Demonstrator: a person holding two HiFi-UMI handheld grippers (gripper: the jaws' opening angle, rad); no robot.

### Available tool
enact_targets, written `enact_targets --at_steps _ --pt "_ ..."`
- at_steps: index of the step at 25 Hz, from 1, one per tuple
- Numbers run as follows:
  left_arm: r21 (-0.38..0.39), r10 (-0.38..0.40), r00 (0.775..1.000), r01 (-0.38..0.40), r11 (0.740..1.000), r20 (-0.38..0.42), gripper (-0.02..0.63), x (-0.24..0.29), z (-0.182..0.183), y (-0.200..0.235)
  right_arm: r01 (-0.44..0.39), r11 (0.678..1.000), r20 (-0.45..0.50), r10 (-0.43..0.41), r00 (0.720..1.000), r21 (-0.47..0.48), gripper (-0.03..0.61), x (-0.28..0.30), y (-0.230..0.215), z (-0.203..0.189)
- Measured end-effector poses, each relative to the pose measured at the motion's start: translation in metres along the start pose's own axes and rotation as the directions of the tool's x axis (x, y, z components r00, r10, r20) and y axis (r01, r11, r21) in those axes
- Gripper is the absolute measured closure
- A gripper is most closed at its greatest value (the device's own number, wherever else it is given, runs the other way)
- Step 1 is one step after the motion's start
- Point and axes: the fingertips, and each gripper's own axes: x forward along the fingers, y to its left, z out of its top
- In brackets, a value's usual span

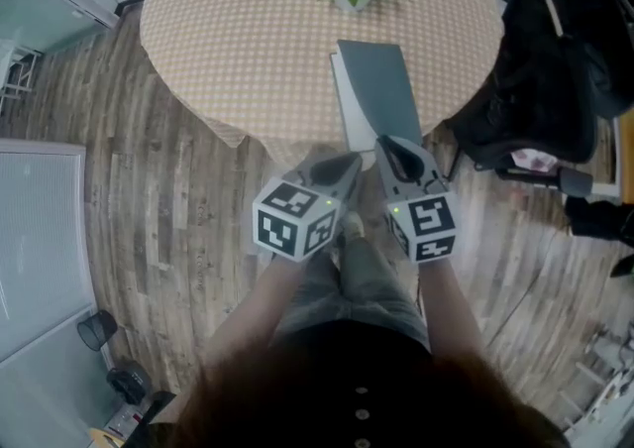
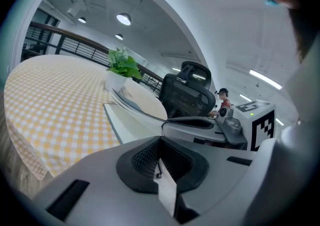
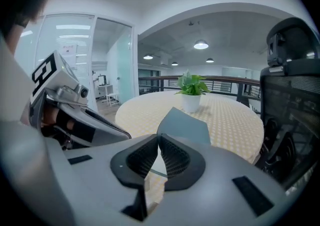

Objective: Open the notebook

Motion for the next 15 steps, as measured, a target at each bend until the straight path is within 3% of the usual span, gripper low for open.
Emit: enact_targets --at_steps 7,15 --pt "0.058 -0.019 1.0 0.018 0.998 0.007 0.606 0.006 0.017 -0.012 -0.011 0.991 0.077 0.0 0.997 0.133 0.548 -0.015 -0.016 0.011" --pt "0.049 0.013 0.999 -0.015 0.999 0.036 0.606 0.017 0.03 -0.018 -0.044 0.968 0.142 0.009 0.99 0.246 0.548 -0.031 -0.033 0.018"
